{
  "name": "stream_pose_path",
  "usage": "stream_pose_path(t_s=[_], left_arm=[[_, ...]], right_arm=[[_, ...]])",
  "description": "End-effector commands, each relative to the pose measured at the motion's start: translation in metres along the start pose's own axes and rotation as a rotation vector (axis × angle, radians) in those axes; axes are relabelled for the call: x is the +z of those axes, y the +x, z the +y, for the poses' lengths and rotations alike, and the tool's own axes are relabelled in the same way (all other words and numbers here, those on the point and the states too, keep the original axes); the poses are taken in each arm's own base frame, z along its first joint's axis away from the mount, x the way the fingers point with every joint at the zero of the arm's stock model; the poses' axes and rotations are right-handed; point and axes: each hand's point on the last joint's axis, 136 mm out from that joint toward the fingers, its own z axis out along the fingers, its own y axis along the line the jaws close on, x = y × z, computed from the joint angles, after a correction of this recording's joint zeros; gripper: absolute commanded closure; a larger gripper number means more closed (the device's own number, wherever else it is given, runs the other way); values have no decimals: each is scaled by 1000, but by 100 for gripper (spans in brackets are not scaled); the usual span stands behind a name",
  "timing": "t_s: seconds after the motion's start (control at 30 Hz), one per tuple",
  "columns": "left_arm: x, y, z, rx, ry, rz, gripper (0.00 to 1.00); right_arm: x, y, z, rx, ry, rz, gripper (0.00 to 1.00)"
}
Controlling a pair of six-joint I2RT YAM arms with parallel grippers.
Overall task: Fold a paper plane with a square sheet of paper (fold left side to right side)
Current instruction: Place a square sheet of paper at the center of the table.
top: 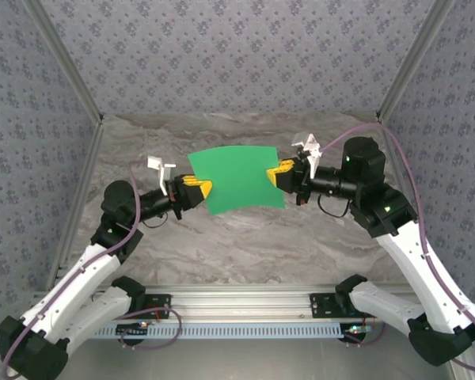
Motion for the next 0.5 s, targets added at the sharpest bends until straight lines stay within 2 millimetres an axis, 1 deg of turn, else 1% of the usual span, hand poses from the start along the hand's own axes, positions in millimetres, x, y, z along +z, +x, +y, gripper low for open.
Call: stream_pose_path(t_s=[0.0, 0.03, 0.1, 0.17, 0.2, 0.23, 0.3, 0.33, 0.37, 0.4, 0.47], left_arm=[[6, -7, 2, -3, -10, -11, 93], [7, -4, 7, -18, -28, 0, 94], [9, 8, 23, -70, -85, 40, 99], [11, 26, 43, -135, -155, 91, 100], [11, 38, 55, -175, -200, 128, 100], [11, 48, 64, -206, -234, 158, 100], [12, 74, 83, -279, -292, 233, 100], [12, 86, 91, -311, -312, 263, 100], [12, 101, 100, -351, -338, 296, 100], [11, 114, 109, -388, -364, 327, 100], [8, 143, 129, -454, -436, 388, 100]], right_arm=[[2, 13, -6, 102, -15, 26, 97], [4, 17, -12, 123, -3, 39, 96], [10, 43, -28, 202, 28, 101, 96], [16, 66, -43, 279, 45, 147, 94], [17, 77, -50, 317, 58, 168, 91], [20, 90, -57, 352, 74, 193, 85], [24, 124, -72, 433, 112, 263, 72], [25, 136, -77, 460, 127, 291, 68], [25, 155, -86, 504, 158, 329, 60], [24, 171, -94, 538, 188, 359, 56], [20, 197, -105, 585, 238, 401, 48]])
